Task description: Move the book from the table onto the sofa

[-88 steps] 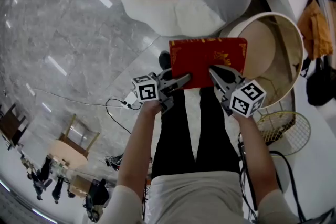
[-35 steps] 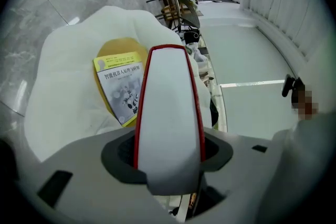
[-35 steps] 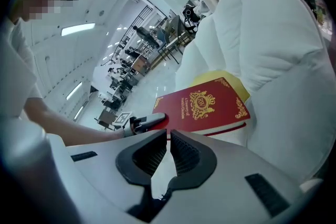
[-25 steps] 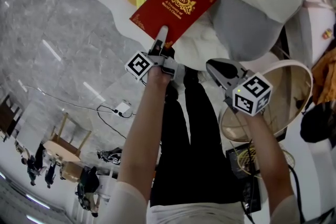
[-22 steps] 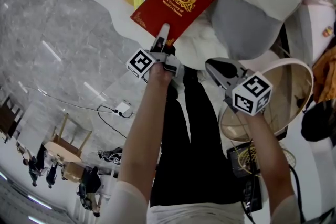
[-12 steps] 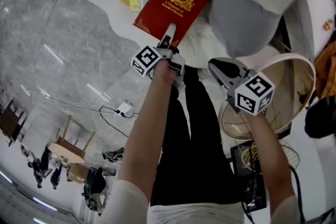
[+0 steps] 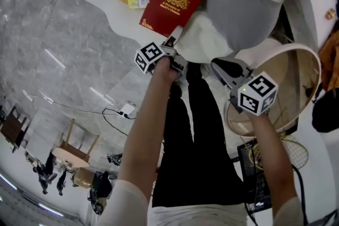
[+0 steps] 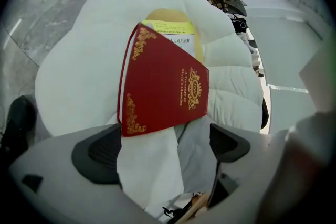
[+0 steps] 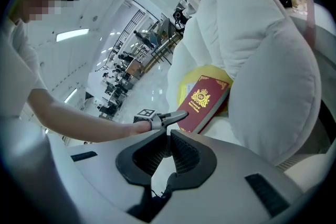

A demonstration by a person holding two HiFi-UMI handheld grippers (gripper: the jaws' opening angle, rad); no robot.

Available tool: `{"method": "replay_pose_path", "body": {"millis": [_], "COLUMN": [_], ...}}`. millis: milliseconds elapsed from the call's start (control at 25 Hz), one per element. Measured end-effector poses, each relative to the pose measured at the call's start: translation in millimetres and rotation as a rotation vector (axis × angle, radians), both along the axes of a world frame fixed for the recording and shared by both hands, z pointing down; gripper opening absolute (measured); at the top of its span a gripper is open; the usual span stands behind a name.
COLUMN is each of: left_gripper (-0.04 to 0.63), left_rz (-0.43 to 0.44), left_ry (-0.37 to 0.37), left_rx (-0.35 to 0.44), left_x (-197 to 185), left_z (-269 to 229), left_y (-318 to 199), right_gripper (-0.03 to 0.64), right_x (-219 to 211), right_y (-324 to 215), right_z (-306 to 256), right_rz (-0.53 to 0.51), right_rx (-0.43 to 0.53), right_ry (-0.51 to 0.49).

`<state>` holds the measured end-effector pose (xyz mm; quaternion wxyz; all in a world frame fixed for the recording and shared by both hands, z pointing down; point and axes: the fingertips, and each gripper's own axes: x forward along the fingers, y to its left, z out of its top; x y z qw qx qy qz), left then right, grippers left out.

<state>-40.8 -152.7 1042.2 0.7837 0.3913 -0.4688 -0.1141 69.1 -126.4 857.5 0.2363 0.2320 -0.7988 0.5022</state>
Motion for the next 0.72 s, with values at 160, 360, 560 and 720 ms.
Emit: {"method": "replay_pose_path", "body": {"millis": [160, 360, 560, 720], "left_gripper": [0.512, 0.508, 0.439, 0.422], "left_rz": [0.036, 0.172, 0.225, 0.261], "left_ry": [0.019, 0.035, 0.022, 0.029], "left_rx": [0.044, 0.189, 0.329, 0.415], "left_x": [0.5, -3.0, -31.6, -49.3], "left_z": [-15.0, -78.8, -165.9, -251.2], "left_y": [5.3, 11.4, 17.5, 33.4], "right_gripper": [0.043, 0.043, 0.043, 0.043], "right_x": [-0.3, -8.8, -29.2, -43.2], "right_y": [5.3, 12.2, 13.0, 23.3], "right_z": [-4.0, -32.9, -90.8, -150.9], "right_rz": [0.023, 0.046, 0.068, 0.092], "right_rx": [0.009, 0.029, 0.086, 0.120], "right_ry": [0.010, 0.021, 0.022, 0.045]}}
